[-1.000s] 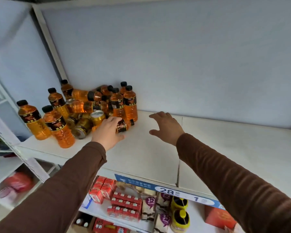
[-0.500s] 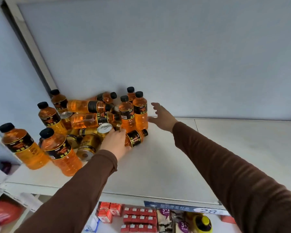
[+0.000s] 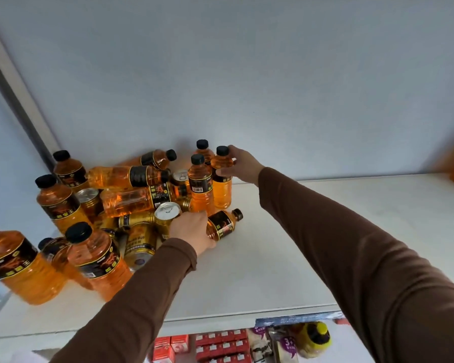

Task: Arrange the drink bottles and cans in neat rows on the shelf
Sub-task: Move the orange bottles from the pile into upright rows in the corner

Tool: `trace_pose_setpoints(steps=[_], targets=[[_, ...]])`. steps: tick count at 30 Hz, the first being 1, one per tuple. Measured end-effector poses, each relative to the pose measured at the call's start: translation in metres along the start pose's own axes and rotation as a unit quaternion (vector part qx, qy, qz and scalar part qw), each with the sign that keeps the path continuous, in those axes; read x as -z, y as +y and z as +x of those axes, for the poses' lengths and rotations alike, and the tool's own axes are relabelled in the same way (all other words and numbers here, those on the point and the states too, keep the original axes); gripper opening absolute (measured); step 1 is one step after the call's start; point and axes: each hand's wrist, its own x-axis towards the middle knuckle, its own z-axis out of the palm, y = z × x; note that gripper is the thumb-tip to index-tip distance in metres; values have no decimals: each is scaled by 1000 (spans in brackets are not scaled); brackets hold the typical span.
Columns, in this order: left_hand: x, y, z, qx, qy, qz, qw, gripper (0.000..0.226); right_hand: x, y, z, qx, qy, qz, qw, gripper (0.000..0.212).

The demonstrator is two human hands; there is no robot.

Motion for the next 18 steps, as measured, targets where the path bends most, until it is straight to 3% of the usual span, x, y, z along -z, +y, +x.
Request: trace_pose_setpoints(steps=[4, 8, 11, 15, 18], targets=[[-2, -4, -7, -23, 29, -170, 985, 61, 22, 13, -12, -22, 24, -1, 999, 55], [-6, 13, -6, -27, 62, -390, 918, 67, 50, 26, -35, -41, 38, -18, 998, 55], [-10, 29, -4, -47, 80, -478, 873, 67, 64, 31, -53, -38, 40, -55, 997, 51], [-16, 45, 1, -51, 65, -579, 811, 62, 76, 37, -79, -36, 47, -67, 996, 61], [-22, 51, 4, -43, 68, -599, 797, 58, 79, 39, -88, -36, 45, -74, 996, 63]])
